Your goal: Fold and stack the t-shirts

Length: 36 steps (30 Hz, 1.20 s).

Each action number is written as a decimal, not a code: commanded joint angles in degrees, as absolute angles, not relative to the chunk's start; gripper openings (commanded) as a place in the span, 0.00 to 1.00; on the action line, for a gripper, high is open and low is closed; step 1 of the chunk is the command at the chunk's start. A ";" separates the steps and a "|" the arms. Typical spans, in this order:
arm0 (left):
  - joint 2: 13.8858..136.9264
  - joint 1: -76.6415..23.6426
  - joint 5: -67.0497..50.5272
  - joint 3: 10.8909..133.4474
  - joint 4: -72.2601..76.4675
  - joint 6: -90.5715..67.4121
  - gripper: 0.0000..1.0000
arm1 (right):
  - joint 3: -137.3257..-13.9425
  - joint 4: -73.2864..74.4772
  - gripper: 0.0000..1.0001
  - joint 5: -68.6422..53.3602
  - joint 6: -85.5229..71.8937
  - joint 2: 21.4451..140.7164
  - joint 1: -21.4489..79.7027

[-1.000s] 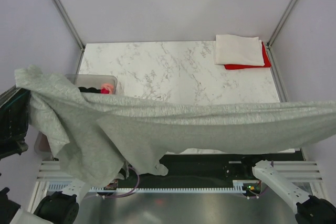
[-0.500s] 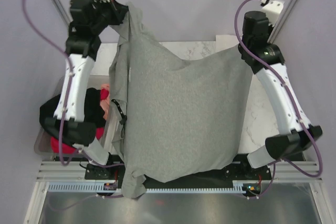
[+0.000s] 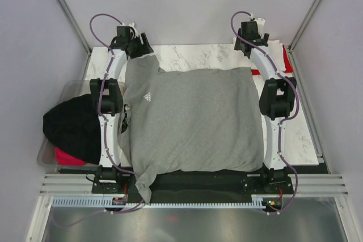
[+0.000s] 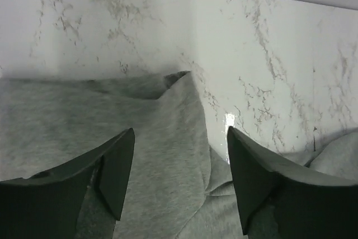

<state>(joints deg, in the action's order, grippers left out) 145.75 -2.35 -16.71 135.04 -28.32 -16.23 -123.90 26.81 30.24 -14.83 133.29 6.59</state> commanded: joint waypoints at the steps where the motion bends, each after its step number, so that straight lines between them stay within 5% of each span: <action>1: 133.79 -2.29 -18.89 137.12 -24.26 -18.02 0.80 | -129.39 29.62 0.98 25.05 -16.16 127.64 6.24; 5: 124.83 -2.37 -19.60 128.62 -24.35 -19.16 1.00 | -110.11 27.43 0.98 22.24 -20.63 114.29 6.33; 9: 114.54 -3.25 -18.37 116.83 -24.52 -19.34 1.00 | -91.26 23.91 0.98 11.02 -26.27 98.48 6.24; 16: 99.24 -8.60 -14.42 87.42 -24.70 -20.65 0.98 | -70.16 22.06 0.98 -4.04 -32.69 93.42 6.33; 23: 99.57 -14.41 -11.16 75.06 -21.80 -24.34 0.94 | -73.21 22.59 0.98 -4.57 -30.50 105.37 5.36; 36: 121.45 -17.22 -12.83 88.84 -22.32 -25.14 0.91 | -84.36 23.91 0.97 -1.15 -31.46 124.45 -5.62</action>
